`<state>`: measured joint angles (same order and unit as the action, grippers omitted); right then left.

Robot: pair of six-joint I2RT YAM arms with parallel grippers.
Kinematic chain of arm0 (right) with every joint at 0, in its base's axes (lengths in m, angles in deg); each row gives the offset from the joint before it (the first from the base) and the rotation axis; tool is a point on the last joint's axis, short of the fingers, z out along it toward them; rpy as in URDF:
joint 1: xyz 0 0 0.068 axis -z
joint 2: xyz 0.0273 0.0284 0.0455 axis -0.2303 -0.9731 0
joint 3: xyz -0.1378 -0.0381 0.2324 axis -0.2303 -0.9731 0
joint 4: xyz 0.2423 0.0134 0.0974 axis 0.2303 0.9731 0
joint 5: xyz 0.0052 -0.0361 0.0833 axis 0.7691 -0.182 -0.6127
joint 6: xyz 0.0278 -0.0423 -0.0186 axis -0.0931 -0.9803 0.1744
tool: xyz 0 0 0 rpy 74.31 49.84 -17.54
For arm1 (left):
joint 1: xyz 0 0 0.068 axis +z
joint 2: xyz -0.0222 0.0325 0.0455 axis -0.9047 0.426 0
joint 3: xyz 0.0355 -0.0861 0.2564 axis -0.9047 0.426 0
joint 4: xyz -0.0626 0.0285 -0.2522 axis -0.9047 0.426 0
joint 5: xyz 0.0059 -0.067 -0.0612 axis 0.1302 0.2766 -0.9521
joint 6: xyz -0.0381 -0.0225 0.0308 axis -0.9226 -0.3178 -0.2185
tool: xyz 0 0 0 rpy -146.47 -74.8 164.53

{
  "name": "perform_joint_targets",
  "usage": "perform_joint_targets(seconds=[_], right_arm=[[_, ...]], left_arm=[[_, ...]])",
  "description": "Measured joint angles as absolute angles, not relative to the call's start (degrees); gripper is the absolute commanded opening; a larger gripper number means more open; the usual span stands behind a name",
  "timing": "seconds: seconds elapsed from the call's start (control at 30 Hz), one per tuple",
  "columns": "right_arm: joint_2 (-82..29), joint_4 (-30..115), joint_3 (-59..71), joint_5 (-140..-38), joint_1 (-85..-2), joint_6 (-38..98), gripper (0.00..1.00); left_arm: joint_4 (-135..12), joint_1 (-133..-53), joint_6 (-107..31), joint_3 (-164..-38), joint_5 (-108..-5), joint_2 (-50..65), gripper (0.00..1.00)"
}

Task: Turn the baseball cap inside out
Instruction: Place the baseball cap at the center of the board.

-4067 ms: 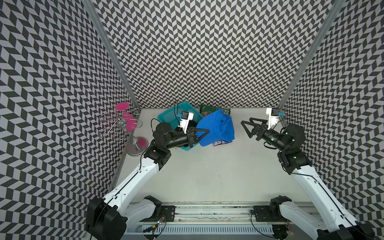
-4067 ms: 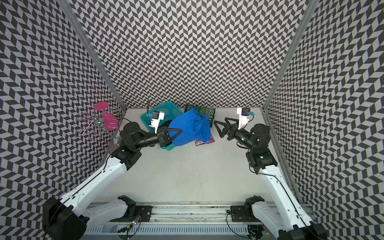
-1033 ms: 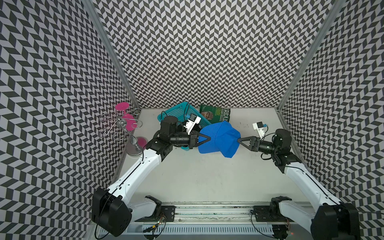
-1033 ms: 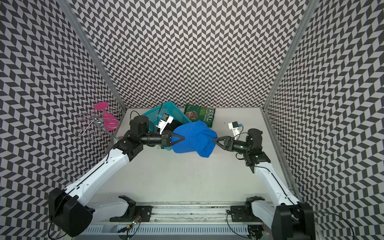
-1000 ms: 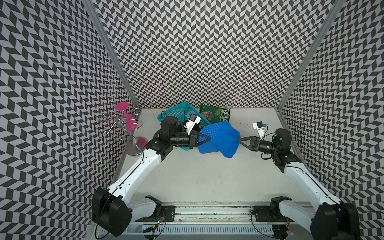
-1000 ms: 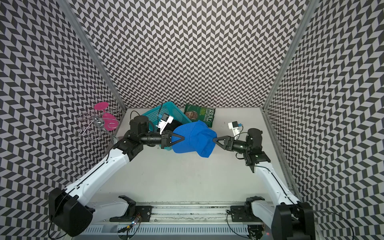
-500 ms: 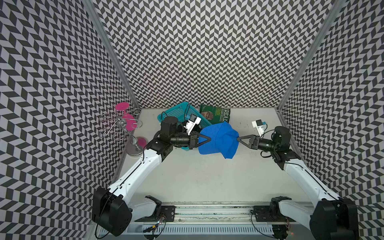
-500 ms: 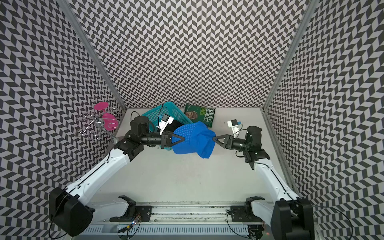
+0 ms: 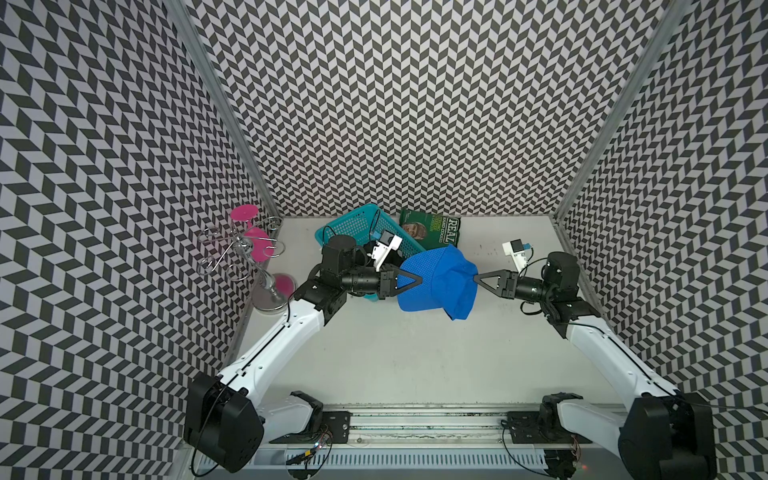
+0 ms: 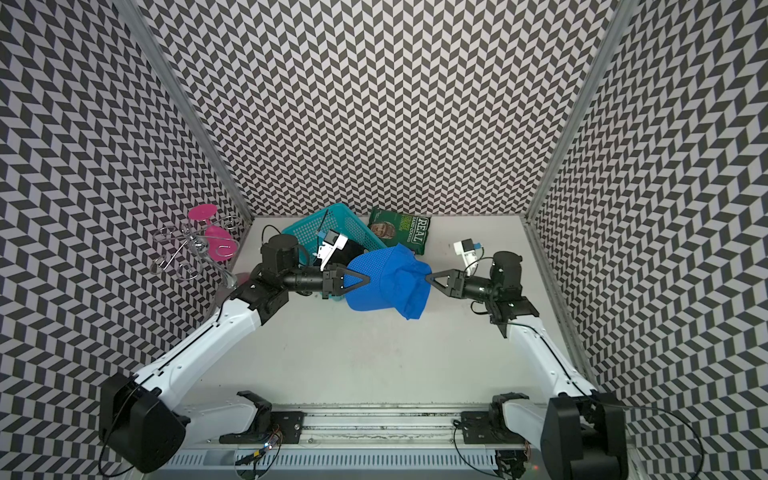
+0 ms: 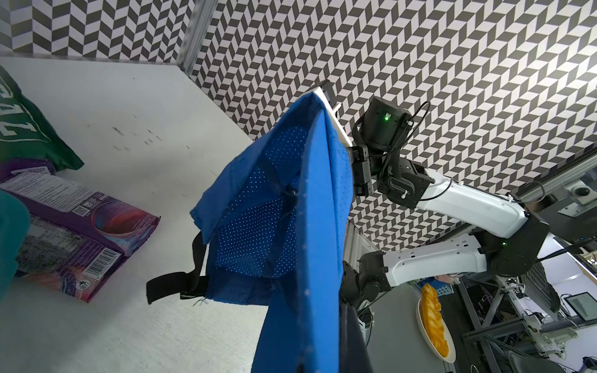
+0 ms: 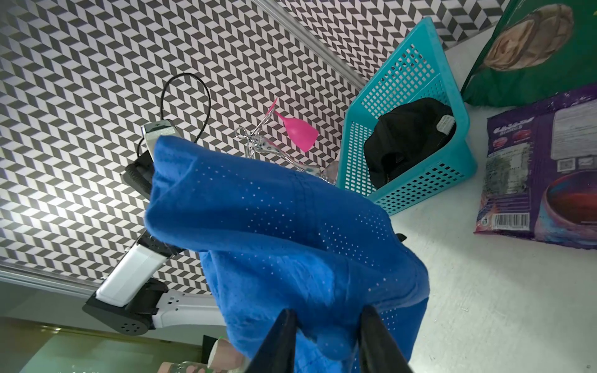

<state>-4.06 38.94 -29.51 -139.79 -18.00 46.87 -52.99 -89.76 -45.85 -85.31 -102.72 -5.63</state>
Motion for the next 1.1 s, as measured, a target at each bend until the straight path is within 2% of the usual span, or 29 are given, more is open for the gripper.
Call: perform_joint_targets(seconds=[0.07,0.27,0.4,0.57,0.8,1.0,1.1], right_arm=[[-4.06,38.99,-29.49,-139.75,-18.0,46.61,0.2],[-1.85,44.71,-26.58,-135.73,-18.46,42.74,0.2],[1.93,50.35,-23.59,-129.02,-21.11,37.67,0.2],[2.89,60.34,-18.93,-119.07,-25.87,29.89,0.19],[-0.95,73.35,-14.71,-105.26,-32.63,21.51,0.19],[-5.0,80.62,-12.73,-95.34,-37.19,17.27,0.19],[-6.88,83.4,-11.68,-90.64,-38.72,15.77,0.2]], left_arm=[[-53.71,-89.76,-46.53,-84.96,-102.81,-5.63,0.0],[-54.13,-89.76,-49.77,-81.6,-100.93,-6.2,0.12],[-56.31,-89.76,-56.08,-75.11,-99.05,-6.4,0.16],[-57.38,-89.93,-63.05,-69.16,-97.19,-6.16,0.27],[-59.02,-93.06,-66.75,-68.26,-96.52,-1.37,0.28],[-56.31,-96.71,-64.3,-68.13,-96.87,7.06,0.29],[-53.32,-97.58,-61.57,-68.2,-97.37,10.23,0.41]])
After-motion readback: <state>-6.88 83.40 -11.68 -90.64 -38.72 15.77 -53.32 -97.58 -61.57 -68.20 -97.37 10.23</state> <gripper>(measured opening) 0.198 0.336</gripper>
